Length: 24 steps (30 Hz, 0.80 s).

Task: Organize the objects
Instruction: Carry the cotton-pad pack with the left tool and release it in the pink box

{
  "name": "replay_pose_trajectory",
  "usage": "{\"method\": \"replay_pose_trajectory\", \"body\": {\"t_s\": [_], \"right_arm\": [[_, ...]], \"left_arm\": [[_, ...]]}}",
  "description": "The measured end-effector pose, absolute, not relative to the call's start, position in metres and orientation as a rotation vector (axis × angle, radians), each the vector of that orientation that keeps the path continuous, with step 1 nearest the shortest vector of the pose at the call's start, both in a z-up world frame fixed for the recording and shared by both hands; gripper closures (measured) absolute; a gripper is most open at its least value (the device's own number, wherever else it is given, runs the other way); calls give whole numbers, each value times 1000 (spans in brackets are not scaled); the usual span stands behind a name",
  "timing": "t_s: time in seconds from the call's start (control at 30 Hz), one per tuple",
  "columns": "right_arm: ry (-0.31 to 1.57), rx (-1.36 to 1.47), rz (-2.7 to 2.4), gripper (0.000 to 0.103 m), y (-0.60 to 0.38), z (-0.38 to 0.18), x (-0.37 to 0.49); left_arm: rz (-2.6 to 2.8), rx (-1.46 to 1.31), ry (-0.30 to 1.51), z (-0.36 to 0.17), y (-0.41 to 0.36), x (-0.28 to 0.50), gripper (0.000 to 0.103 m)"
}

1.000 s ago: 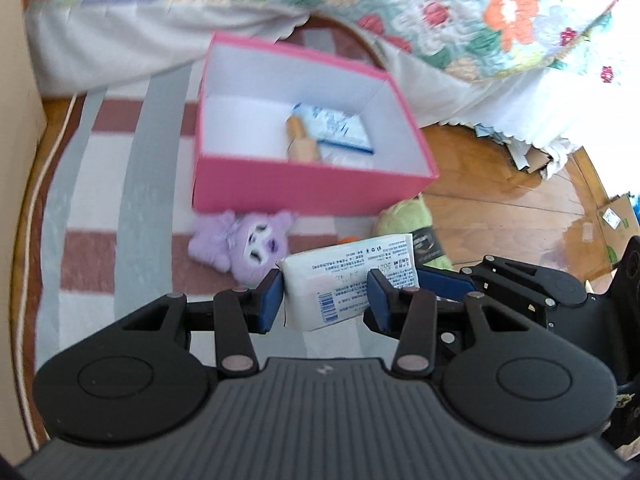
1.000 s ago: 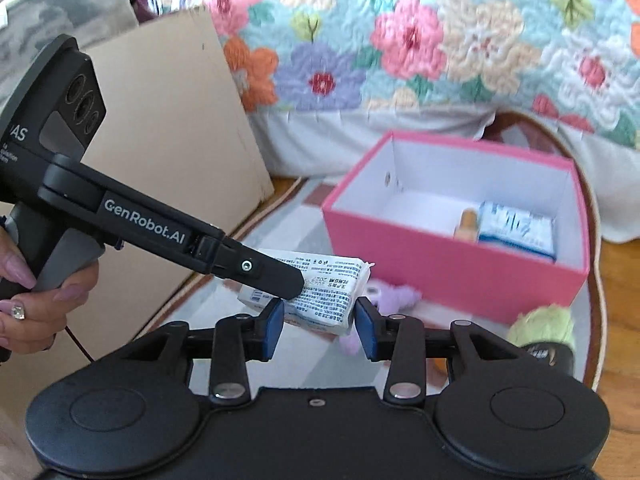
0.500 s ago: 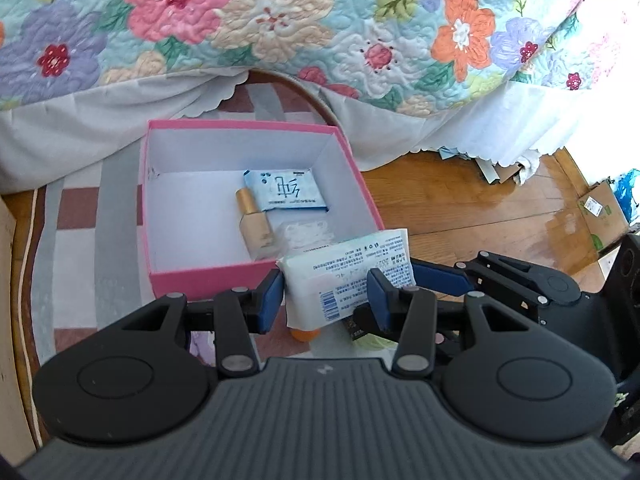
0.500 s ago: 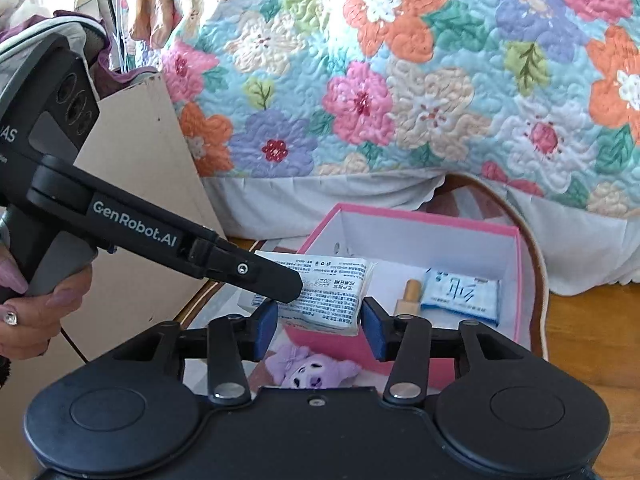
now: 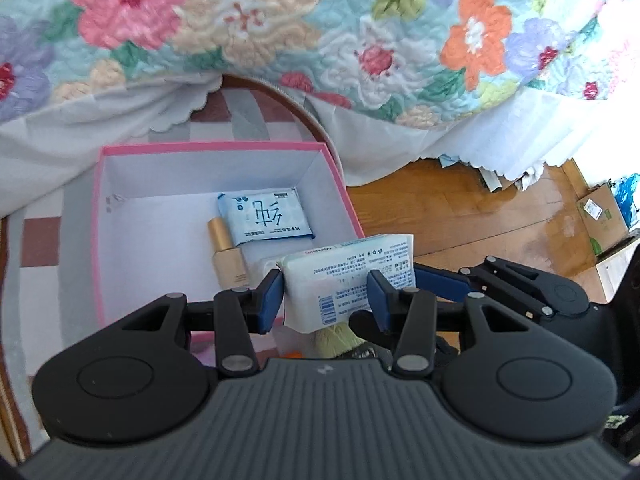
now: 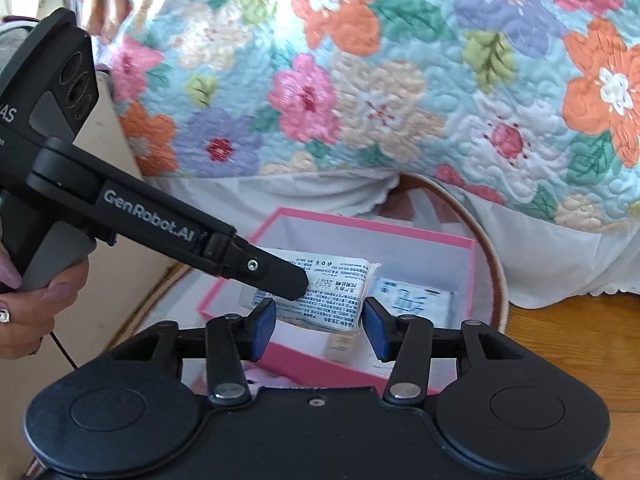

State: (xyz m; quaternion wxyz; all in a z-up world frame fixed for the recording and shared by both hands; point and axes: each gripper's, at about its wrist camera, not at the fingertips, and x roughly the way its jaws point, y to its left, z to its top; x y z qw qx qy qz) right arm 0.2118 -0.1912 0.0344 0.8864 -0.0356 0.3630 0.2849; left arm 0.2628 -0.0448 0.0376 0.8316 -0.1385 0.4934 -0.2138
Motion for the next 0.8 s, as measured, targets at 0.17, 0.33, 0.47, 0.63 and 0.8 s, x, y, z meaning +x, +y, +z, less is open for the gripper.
{"method": "replay_pose_trajectory", "body": {"t_s": [0.17,0.33,0.47,0.63,0.8], "right_arm": [[848,-100,569,49,-193,11,246],[944,-127,516,49,-187,-19,273],[1012,-146,491,49,-180,-43,288],[1075,-177,453,49,-171,-62,298],[1087,-216,408,49,-166,-71,300]], "left_arm": [[-462,-335,1134,5,-53,301,59],[-458,-363,1196,-37,-60,324,59],[-442,-428,1222,-72,-59,333,59],[-436,-477,1262,-99,-57,340,59],[-446,-477,1292,-111,-63,345,59]]}}
